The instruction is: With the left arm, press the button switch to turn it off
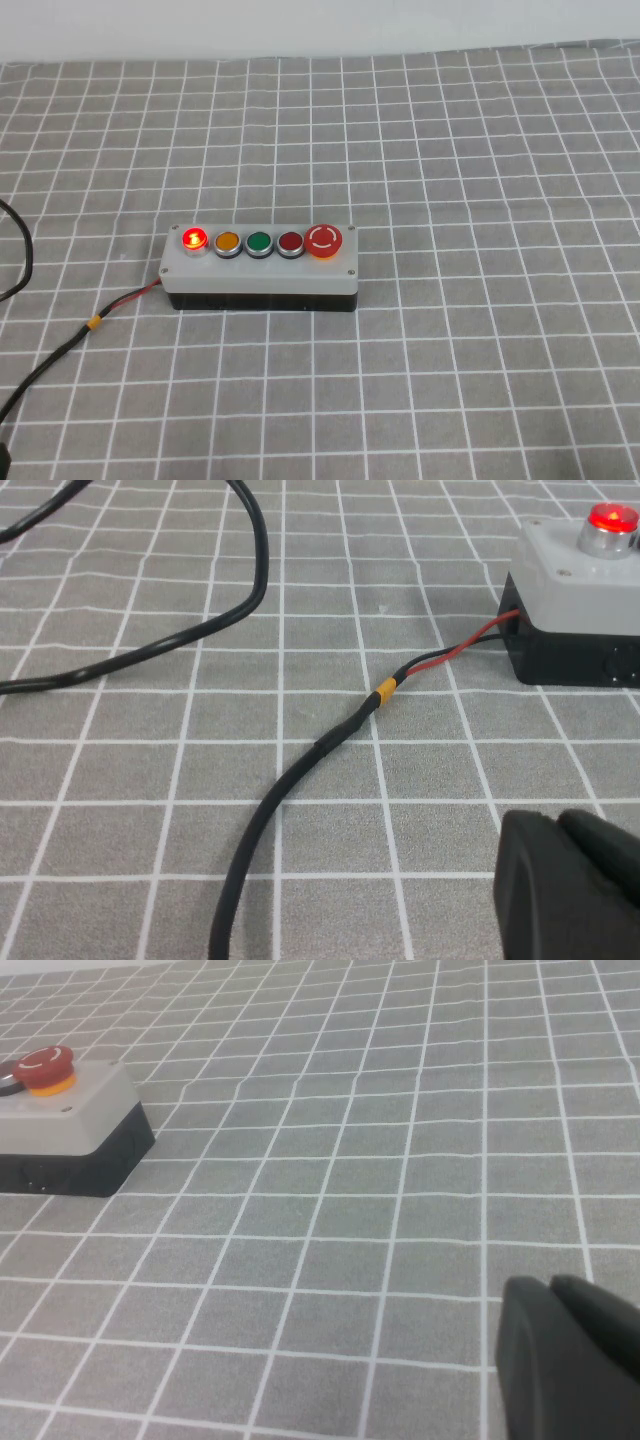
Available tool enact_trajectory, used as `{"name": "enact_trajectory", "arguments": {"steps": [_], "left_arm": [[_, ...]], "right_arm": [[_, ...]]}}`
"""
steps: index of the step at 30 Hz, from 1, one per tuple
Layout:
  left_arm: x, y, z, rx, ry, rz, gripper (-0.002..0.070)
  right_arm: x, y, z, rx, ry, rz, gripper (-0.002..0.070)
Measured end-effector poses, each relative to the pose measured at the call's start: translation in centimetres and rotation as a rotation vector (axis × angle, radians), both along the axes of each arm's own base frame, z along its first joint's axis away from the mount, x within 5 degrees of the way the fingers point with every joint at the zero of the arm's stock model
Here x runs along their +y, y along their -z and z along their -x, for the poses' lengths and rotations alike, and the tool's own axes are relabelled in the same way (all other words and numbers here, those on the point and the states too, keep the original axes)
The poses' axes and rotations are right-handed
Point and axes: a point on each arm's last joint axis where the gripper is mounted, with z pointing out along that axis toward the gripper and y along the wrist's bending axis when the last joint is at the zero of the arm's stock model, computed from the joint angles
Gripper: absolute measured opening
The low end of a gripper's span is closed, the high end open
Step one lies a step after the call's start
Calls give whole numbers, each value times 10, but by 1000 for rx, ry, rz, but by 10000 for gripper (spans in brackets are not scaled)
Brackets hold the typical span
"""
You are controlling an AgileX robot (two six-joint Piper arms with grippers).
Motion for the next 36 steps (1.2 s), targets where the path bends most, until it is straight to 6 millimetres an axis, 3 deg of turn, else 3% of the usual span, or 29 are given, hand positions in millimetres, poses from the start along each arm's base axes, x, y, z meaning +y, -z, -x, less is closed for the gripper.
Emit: {"name": "enact_trajectory", "arguments": {"steps": [36], "left_arm": [[0, 0, 0, 0, 0, -4, -3]], "right_arm": [[0, 0, 0, 0, 0, 0, -18]]}}
